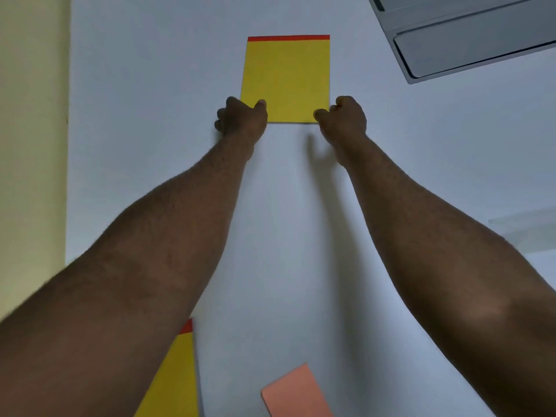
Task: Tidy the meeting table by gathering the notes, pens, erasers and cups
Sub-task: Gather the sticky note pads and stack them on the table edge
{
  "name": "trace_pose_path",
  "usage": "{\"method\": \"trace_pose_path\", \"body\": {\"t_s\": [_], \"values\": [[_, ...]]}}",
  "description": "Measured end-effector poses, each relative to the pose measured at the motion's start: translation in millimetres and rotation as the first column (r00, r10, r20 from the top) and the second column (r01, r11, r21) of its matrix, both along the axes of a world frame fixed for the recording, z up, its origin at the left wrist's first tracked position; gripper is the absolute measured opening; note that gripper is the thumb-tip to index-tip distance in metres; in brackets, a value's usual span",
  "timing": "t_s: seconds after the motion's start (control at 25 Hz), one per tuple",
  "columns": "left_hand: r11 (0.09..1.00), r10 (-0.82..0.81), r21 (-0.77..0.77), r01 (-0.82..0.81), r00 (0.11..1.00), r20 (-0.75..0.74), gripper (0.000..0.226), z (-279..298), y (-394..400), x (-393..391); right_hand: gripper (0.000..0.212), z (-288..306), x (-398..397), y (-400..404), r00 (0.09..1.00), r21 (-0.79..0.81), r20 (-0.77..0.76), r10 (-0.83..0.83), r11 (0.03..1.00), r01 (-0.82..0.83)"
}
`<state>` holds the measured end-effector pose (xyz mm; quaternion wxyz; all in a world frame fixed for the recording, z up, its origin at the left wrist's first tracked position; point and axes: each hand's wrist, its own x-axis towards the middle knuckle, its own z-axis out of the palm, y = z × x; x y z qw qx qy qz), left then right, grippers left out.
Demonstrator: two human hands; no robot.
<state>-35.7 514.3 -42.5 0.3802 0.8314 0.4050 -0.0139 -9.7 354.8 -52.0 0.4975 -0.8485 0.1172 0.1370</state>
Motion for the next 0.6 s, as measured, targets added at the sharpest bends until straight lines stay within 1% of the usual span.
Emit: {"method": "trace_pose_path", "body": {"t_s": [0.08, 0.12, 0.2, 0.24, 0.28, 0.32, 0.36, 0.4, 0.44, 0.52, 0.6], "values": [[0.993, 0.104, -0.069, -0.100, 0.993, 0.053, 0.045, -5, 2, -3, 0.031, 5, 1, -4, 0.996, 0.004, -0.050, -0.079, 0.997, 0.080], [0.984, 0.153, -0.106, -0.145, 0.986, 0.073, 0.038, -9, 3, -8, 0.033, 8, -2, -6, 0.991, 0.008, -0.082, -0.108, 0.994, 0.109], [0.966, 0.181, -0.203, -0.159, 0.979, 0.093, 0.033, -11, 3, -23, 0.026, 13, -13, -13, 0.978, 0.051, -0.140, -0.152, 0.986, 0.160], [0.944, 0.198, -0.288, -0.159, 0.974, 0.110, 0.036, -11, 4, -30, 0.023, 13, -21, -16, 0.976, 0.084, -0.149, -0.159, 0.981, 0.172], [0.913, 0.191, -0.387, -0.128, 0.974, 0.126, 0.008, -8, 4, -39, 0.021, 14, -30, -20, 0.977, 0.099, -0.145, -0.156, 0.980, 0.171], [0.875, 0.212, -0.468, -0.121, 0.966, 0.147, 0.016, -4, 3, -51, 0.018, 16, -42, -23, 0.984, 0.092, -0.118, -0.136, 0.985, 0.147], [0.857, 0.211, -0.505, -0.100, 0.963, 0.169, 0.013, -1, 2, -65, 0.015, 18, -55, -27, 0.990, 0.075, -0.091, -0.112, 0.990, 0.119], [0.869, 0.214, -0.487, -0.093, 0.957, 0.198, 0.013, 6, -1, -83, 0.010, 21, -70, -30, 0.993, 0.063, -0.063, -0.099, 0.993, 0.103], [0.897, 0.195, -0.435, -0.083, 0.956, 0.218, 0.012, 7, -2, -103, 0.010, 23, -88, -33, 0.994, 0.063, -0.050, -0.093, 0.993, 0.097], [0.940, 0.171, -0.332, -0.078, 0.950, 0.260, 0.017, 16, -4, -149, 0.027, 31, -129, -36, 0.995, 0.083, -0.036, -0.093, 0.992, 0.096], [0.942, 0.174, -0.325, -0.080, 0.946, 0.272, 0.018, 28, 0, -195, 0.043, 41, -173, -37, 0.999, 0.117, -0.022, -0.048, 0.992, 0.050]]}}
